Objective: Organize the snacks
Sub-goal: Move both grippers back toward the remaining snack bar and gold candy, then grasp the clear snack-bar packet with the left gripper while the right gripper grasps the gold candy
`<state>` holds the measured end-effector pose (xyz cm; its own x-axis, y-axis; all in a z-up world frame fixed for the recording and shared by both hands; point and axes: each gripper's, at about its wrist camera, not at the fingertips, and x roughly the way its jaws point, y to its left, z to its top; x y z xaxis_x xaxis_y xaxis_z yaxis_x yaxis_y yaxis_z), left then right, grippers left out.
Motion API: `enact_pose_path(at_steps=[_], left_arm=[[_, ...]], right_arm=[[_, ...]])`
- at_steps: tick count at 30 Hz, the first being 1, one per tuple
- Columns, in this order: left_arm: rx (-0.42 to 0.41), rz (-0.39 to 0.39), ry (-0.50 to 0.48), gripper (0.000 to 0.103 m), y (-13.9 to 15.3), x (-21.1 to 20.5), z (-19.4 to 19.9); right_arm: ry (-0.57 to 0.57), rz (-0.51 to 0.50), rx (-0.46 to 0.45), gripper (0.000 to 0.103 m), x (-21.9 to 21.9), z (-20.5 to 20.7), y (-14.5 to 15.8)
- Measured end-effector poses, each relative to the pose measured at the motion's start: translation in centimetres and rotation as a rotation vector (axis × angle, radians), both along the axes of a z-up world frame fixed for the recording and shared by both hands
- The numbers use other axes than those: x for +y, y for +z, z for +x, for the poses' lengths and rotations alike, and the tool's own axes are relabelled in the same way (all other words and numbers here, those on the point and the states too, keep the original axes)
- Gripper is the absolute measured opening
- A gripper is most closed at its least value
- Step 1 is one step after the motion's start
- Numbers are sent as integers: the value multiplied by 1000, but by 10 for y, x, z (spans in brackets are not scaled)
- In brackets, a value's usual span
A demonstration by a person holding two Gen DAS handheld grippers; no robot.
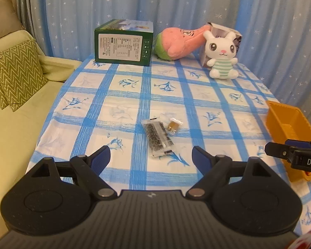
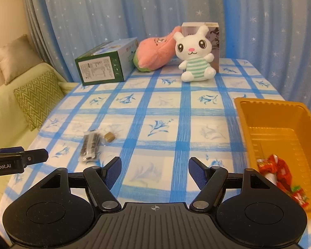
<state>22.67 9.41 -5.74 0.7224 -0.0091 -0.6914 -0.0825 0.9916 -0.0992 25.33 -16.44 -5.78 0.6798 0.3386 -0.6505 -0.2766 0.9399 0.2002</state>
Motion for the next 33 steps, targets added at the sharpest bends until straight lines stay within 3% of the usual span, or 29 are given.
enact_pose_path(at_steps=[6,19,26,33], left_arm=[[19,-6,-20,83,-23,6,36],[107,-67,-85,67,-77,5,104],[132,3,-114,35,-88,1,123],[132,18,-80,34,-81,28,118]], right_arm=[[18,-2,13,71,14,35,-20],[33,28,68,71,38,97,-55],[53,53,90,71,48,112,-65],[97,97,104,71,63,120,-71]])
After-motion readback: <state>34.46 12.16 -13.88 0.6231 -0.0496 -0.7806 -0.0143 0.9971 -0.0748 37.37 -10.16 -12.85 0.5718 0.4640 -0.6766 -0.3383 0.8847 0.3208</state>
